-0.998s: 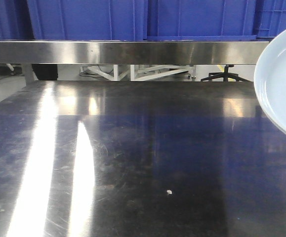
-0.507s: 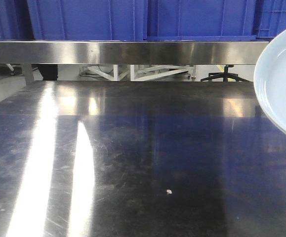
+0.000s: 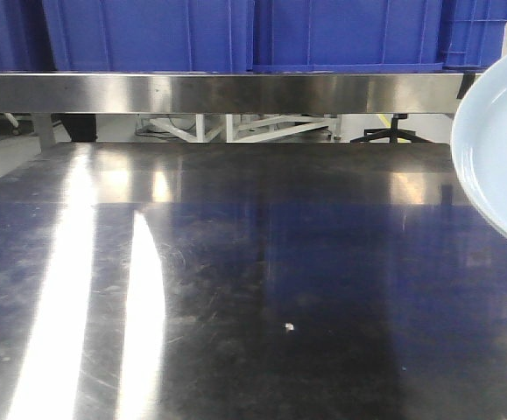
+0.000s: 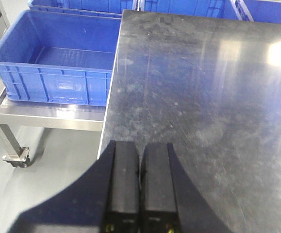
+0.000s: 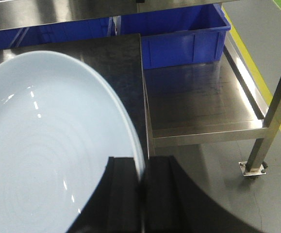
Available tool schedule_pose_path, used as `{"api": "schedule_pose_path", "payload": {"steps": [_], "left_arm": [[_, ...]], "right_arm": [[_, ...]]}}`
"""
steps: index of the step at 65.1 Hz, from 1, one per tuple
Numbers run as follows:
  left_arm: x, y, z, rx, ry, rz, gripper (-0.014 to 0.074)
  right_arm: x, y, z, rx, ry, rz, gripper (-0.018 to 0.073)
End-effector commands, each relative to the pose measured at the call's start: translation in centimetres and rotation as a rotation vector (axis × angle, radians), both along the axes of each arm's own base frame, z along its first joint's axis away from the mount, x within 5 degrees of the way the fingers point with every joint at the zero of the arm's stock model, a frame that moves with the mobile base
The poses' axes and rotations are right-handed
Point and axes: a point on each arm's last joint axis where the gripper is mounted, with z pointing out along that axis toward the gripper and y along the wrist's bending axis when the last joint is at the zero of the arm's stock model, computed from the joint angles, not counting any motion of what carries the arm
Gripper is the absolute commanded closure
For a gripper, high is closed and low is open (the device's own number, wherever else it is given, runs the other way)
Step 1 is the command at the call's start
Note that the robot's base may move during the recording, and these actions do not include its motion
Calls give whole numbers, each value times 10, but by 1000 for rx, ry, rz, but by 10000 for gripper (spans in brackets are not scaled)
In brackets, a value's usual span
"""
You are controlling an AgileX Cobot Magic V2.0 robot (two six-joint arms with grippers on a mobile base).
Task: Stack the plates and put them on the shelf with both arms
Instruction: 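Lift the plate stack up and hold it beside the robot, then drive the base to the shelf of blue bins holding the plates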
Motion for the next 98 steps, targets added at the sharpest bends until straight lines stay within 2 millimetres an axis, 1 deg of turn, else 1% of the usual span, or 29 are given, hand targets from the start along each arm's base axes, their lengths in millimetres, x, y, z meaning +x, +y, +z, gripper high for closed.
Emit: {"api": "schedule_pose_path", "payload": {"steps": [1,98], "left_arm": [[5,-1,17,-21,-113,-2,514],[5,-1,17,-21,-113,-2,514]], "right_arm": [[3,0,19,-17,-130,3,503],[3,0,18,-17,-127,3,503]]}}
